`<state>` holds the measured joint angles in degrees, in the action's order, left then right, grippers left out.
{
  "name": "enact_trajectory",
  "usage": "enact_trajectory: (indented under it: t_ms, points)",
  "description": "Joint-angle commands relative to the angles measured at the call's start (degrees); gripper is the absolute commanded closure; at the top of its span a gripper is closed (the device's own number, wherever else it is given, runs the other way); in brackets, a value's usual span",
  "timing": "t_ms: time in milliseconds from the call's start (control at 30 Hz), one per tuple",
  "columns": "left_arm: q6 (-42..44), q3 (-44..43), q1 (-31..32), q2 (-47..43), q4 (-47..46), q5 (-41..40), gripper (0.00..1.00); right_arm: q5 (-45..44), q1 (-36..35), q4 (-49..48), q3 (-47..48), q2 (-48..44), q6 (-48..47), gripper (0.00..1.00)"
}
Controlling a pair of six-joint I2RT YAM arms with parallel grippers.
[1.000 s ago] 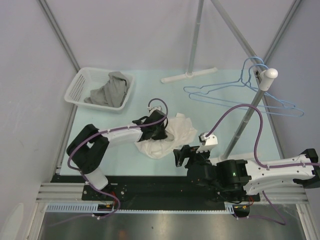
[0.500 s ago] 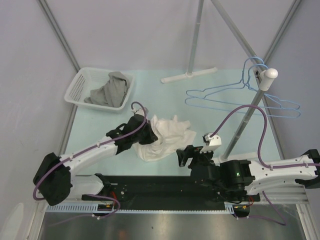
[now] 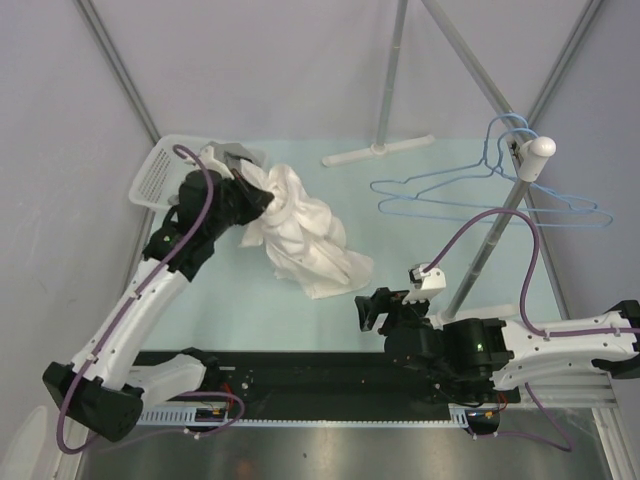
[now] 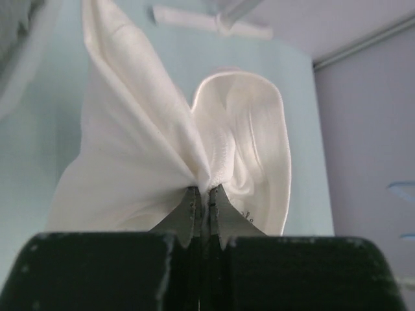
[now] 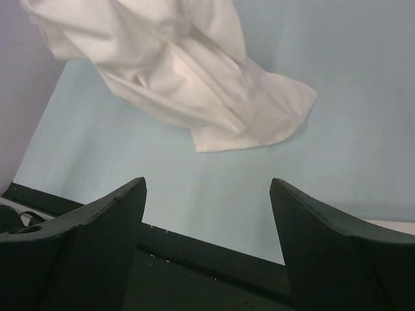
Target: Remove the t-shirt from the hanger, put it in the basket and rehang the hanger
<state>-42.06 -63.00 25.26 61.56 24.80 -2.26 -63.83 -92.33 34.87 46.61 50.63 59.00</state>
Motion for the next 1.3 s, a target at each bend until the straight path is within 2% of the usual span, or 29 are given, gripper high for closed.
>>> enact_trajectory:
  t_ms: [0,300,400,433,467,500,533,600,633,700,733,800,867,967,1033,1100,1133,1267]
  points:
    - [-2.0,-10.7,-6.3,0.7,-3.5,1.6,1.0,-3.0,0.1,-1.7,0.1,-0.9,0.8,0.18]
    - [-2.8,-34.6,-18.9,10.2,-9.4,9.3,1.0,-2.1,0.2,-1.7,1.3,0.0,0.5,0.18]
    - [-4.7,-38.7,-23.0,12.9,-17.9,11.6,1.0,-1.8,0.2,-1.5,2.0,0.7,0.2,0.18]
    - [-6.1,-42.1,-24.5,13.9,-22.2,13.9,1.0,-1.7,0.4,-1.5,2.1,0.8,0.1,0.18]
    - [-6.5,-44.7,-25.1,15.2,-23.6,15.2,1.0,-1.6,0.5,-1.3,2.3,1.0,0.1,0.18]
    - [-6.9,-47.8,-28.9,18.6,-24.5,15.7,1.0,-1.0,0.7,-1.0,2.7,1.1,0.1,0.18]
    - [-7.8,-54.1,-30.3,20.4,-25.3,16.0,1.0,-0.8,0.8,-0.8,2.9,1.2,0.1,0.18]
    - [-9.5,-60.3,-34.1,26.5,-27.5,16.7,1.0,0.1,0.8,-0.8,3.1,1.4,0.1,0.18]
    - [-14.7,-66.5,-35.7,29.1,-28.7,19.3,1.0,0.4,0.8,-0.7,3.3,1.8,0.1,0.18]
    - [-23.0,-71.7,-39.9,33.6,-32.5,23.0,1.0,1.0,0.9,-0.7,3.4,2.3,0.1,0.18]
    - [-31.2,-75.6,-40.8,38.4,-39.1,24.0,1.0,1.2,1.2,-0.5,3.4,2.7,0.4,0.18]
    - [-37.4,-79.5,-42.1,42.8,-42.2,22.8,1.0,2.0,1.7,-0.8,3.4,3.2,0.5,0.18]
    - [-38.3,-85.3,-42.1,48.0,-40.3,19.8,1.0,2.8,2.6,-1.5,3.5,3.8,-0.2,0.18]
    - [-34.9,-86.1,-42.0,50.2,-41.2,19.3,1.0,4.2,2.8,-3.0,3.8,4.2,-1.3,0.18]
    - [-31.7,-84.8,-41.8,50.4,-37.7,20.1,1.0,4.6,2.9,-3.1,4.0,4.5,-1.3,0.18]
    - [-32.0,-80.0,-41.3,49.1,-39.7,23.7,1.0,4.9,2.9,-3.1,3.8,4.7,-1.3,0.18]
    - [-31.6,-74.5,-41.0,48.4,-40.2,24.5,1.0,4.9,3.1,-3.1,3.8,4.8,-1.2,0.18]
    - [-27.8,-69.1,-38.2,47.9,-35.2,29.9,1.0,5.6,3.6,-4.2,3.7,5.1,-1.9,0.18]
